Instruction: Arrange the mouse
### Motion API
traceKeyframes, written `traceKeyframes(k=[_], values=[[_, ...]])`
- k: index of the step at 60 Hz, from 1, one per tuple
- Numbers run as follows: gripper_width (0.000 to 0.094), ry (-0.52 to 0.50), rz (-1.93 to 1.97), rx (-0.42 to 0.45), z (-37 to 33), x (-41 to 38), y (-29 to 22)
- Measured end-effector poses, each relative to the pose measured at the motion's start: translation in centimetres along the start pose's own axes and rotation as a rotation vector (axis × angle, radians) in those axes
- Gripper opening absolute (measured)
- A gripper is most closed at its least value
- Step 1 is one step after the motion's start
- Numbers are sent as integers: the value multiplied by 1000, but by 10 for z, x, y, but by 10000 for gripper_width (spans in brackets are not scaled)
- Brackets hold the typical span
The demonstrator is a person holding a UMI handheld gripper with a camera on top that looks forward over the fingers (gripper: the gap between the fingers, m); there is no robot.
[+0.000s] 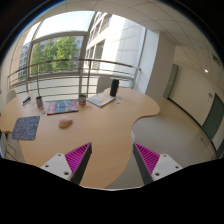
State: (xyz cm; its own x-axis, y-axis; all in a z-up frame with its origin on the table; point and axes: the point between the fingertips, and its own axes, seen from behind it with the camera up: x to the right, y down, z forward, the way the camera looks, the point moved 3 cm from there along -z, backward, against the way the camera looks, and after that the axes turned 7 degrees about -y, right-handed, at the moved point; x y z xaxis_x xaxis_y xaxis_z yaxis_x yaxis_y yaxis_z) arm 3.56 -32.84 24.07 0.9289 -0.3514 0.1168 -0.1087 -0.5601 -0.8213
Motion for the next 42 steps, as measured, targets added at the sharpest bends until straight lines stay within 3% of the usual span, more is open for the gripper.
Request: traceKeyframes(k=[14, 26, 34, 42], values=[[851, -44, 0, -75, 13, -20, 48], [852, -192, -24, -161, 77, -112, 93], [853, -301, -57, -152, 143, -187, 84], [853, -365, -89, -88, 215, -243, 50]])
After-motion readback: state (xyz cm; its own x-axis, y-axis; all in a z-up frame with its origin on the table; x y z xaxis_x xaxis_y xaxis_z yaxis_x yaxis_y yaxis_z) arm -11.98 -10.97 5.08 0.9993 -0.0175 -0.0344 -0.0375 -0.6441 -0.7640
